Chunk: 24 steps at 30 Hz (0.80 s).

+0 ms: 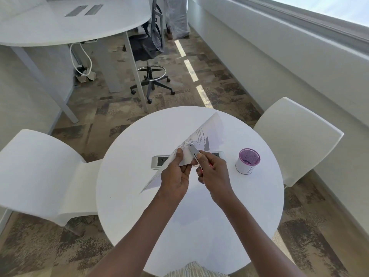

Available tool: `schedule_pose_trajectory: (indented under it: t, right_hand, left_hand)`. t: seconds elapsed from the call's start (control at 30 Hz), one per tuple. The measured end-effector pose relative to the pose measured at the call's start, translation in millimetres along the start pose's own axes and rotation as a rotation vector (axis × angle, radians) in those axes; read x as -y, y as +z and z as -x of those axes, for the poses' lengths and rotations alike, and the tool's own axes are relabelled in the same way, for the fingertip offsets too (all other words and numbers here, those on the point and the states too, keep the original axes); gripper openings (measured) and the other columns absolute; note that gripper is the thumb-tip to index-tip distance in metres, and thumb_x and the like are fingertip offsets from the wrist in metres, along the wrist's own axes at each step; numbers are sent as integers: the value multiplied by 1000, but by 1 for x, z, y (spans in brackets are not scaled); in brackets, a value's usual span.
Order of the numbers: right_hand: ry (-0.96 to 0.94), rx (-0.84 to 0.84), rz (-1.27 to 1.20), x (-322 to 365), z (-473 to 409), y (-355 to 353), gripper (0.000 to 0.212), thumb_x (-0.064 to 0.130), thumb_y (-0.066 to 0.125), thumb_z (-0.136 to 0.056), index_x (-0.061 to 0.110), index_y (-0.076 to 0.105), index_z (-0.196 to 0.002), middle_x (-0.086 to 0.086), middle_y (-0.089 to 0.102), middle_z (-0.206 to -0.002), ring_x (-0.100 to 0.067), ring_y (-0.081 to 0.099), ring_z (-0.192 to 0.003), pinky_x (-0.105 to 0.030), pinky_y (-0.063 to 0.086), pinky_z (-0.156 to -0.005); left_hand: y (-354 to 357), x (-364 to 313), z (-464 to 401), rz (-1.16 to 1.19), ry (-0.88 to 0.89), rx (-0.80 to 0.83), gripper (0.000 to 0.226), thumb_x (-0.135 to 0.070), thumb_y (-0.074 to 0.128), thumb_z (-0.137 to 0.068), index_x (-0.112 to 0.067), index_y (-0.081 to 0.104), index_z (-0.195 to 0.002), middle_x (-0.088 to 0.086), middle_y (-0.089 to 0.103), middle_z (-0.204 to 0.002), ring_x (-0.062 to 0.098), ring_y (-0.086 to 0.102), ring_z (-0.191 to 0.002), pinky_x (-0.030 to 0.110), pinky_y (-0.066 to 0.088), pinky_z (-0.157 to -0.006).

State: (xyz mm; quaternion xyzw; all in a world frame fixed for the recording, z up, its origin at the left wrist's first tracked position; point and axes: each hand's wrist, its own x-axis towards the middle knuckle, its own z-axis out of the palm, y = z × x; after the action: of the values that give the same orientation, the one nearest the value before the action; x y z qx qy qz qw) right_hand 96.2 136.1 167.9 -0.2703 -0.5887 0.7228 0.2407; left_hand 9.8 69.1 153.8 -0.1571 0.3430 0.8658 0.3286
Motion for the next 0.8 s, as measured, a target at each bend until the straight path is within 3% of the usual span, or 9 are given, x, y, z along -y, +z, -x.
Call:
schedule_pose_trajectory:
  t: [0.17,0.33,0.5,0.63,0.73,0.8]
  right_hand:
    - [115,7,-192,4,-5,-2,24,18,53,-102,3,72,-99,-8,65,-80,-12,42,-53,-20,29,-44]
    - [261,12,-396,8,-8,-4,24,15,50,-103,-6,62,-102,-11,67,-78,-10,46,-51,-17,31,-40]
    - [366,7,-565,12,-12,-5,22,13,50,-102,-2,64,-108,-12,69,-76,-9,47,-50,-16,36,-39]
    - [319,5,-475,10,-15,-9,20,16,51,-101,2,65,-102,-16,72,-85,-13,52,-53,-21,39,-43]
    - [247,13,-315,7,-15,-12,23,18,53,-99,10,69,-114,-13,71,-93,-16,55,-60,-26,43,-50]
    - [201,-4,-234,6,-14,-14,22,16,54,-98,17,72,-110,-10,70,-91,-17,57,-62,-29,43,-52]
  left_hand:
    - [2,0,-2,-18,-4,14,30,-8,62,-96,8,57,-121,29,61,-134,34,66,-110,33,64,-73]
    - [1,-1,-4,-26,-21,8,45,-11,61,-97,12,51,-135,28,58,-139,32,61,-116,38,57,-89]
    - [4,-2,-5,-37,-6,10,47,-12,61,-97,13,51,-135,30,57,-138,30,65,-98,36,56,-88]
    - [9,-2,-4,-52,15,-4,32,-11,65,-94,6,60,-121,26,64,-132,33,66,-107,36,61,-83]
    - [12,-1,-4,-59,88,32,23,-6,65,-93,-3,63,-115,20,71,-120,29,74,-95,35,65,-66]
    - [13,-1,-3,-61,144,41,30,-5,66,-92,-5,59,-121,16,72,-115,25,76,-91,31,62,-62]
